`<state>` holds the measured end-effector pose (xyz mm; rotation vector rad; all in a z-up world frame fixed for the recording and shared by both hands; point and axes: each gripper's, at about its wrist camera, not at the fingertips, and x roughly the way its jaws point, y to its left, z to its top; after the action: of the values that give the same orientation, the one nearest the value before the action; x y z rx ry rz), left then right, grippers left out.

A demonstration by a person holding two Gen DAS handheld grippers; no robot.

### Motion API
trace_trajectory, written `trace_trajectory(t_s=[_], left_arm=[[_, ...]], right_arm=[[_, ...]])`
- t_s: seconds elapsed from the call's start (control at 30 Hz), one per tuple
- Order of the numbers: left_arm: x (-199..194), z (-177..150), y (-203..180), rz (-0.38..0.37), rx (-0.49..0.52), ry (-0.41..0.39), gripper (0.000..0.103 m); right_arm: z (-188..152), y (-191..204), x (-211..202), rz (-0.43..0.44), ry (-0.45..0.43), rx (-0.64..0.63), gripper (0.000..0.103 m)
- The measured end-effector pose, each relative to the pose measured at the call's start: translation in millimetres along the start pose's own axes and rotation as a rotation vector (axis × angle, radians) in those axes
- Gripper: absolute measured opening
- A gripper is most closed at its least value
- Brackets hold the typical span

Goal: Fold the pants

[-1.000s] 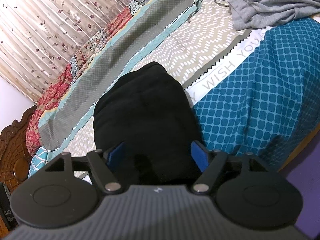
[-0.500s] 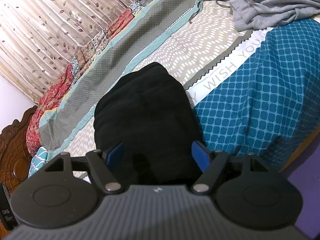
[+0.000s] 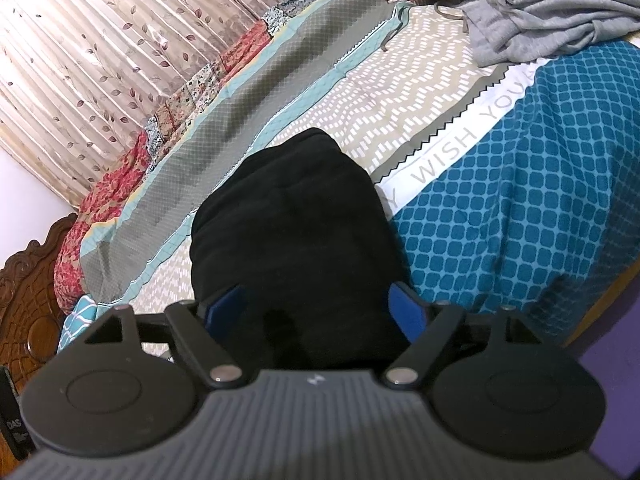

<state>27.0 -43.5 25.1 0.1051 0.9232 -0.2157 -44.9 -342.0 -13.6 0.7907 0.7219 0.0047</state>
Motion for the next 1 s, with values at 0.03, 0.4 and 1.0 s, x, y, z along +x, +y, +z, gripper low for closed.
trace_trajectory(t_s=[0.03,0.4,1.0], left_arm=[[-0.3,0.2,0.7,-0.01,-0.007,0.002,0.103],[5.0,0.2,-0.5,-0.047,-0.035,0.049,0.103],[15.4,-1.0,5.7,-0.046,-0.086,0.108,0.103]], right_arm=[[0.0,-0.2,0.1,0.0,0.0,0.001,0.085],[-0.9,0.7,0.7,0.01,-0.005,0.002,0.086],[-2.0,0.7,2.0,0.012,0.001,0.009,0.087]])
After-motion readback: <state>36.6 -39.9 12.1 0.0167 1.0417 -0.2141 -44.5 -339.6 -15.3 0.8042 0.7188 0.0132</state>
